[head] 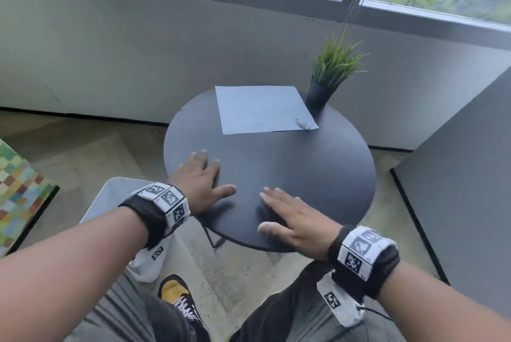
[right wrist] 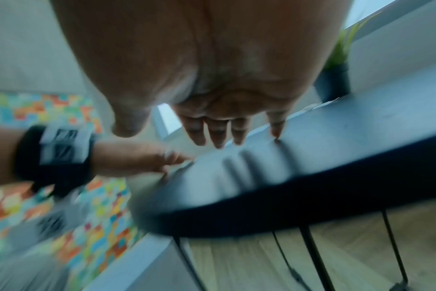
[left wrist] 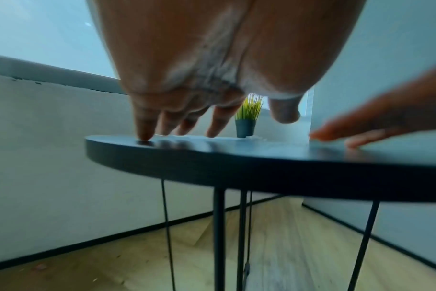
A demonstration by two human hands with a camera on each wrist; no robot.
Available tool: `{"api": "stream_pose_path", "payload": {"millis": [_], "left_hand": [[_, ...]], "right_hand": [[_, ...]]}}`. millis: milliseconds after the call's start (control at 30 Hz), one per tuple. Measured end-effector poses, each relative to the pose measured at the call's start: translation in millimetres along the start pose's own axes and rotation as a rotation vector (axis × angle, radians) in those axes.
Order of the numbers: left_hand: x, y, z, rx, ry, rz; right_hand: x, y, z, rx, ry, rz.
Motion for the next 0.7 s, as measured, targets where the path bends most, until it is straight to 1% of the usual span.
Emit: {"api": "stream_pose_path", "payload": {"millis": [33,67,100,133,167,200,233,267,333,367,400,433,467,500,533,567,600,633,700], "left_hand": [[3.2,1.3,-4.0,0.012,-0.049,0.028],[2.2,5.5,-8.6,0.036,-0.078,0.001],[-3.1,14.2,-10.2,0.074,-0.087,-0.073],[-11.2,24.6,-10.7,0.123,-0.072,-0.171],[-20.7,35.2,-9.9,0.167,-0.040,-0.265],[-28.2,40.8,-7.1,0.181,0.008,-0.327],[-33.3,40.1,-2.5,0.142,0.066,-0.354],[-34.6,33.8,1.2,0.077,0.106,-0.334],[-26.3,16.0,3.9,-0.010,0.100,-0.173],[-20.7,8.7,3.2,-0.015,0.063,-0.088],[-16.5,3.2,-0.8,0.004,0.009,-0.045],[-16.3,4.0,-4.2,0.037,-0.055,-0.067],[-19.4,8.5,-7.6,0.075,-0.110,-0.148],[-25.2,15.3,-9.7,0.110,-0.126,-0.264],[-31.0,23.1,-10.1,0.142,-0.097,-0.374],[-35.5,28.3,-8.3,0.153,-0.039,-0.450],[-38.2,28.9,-4.8,0.129,0.034,-0.474],[-38.1,23.6,-1.5,0.075,0.083,-0.444],[-30.6,9.1,4.7,-0.036,0.061,-0.258]], "right_hand": [[-16.0,-1.3,10.0,-0.084,-0.061,0.003],[-38.8,-2.6,20.5,-0.165,-0.066,-0.074],[-60.9,-2.7,30.1,-0.213,-0.016,-0.225],[-77.3,-2.4,33.9,-0.198,0.052,-0.396],[-83.1,-4.8,30.9,-0.156,0.100,-0.519],[-77.3,-9.9,22.6,-0.112,0.136,-0.556],[-62.5,-15.7,9.6,-0.074,0.164,-0.509],[-37.5,-19.3,-3.4,-0.040,0.183,-0.388],[10.5,-15.2,-17.0,0.038,0.162,-0.104],[21.9,-11.8,-14.4,0.045,0.107,0.001],[20.5,-12.0,-6.1,0.007,0.042,0.064],[7.8,-14.0,4.4,-0.066,-0.021,0.069],[-12.6,-15.8,14.8,-0.148,-0.045,0.000],[-34.2,-15.8,23.6,-0.200,-0.024,-0.140],[-53.2,-15.4,26.7,-0.194,0.033,-0.315],[-62.4,-16.2,24.3,-0.151,0.086,-0.447],[-61.2,-19.3,16.2,-0.097,0.128,-0.486],[-49.7,-22.3,5.9,-0.053,0.158,-0.437],[-9.7,-22.5,-12.4,-0.008,0.160,-0.174]]}}
Point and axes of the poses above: each hand's wrist, its own y-axis away from the middle knuckle, its own z-axis out of the back of the hand, x = y × z, the point moved 3 cm from there along -y, towards the middle knuckle, and after that the axes turned 11 degrees about z, right-handed, at the moved point
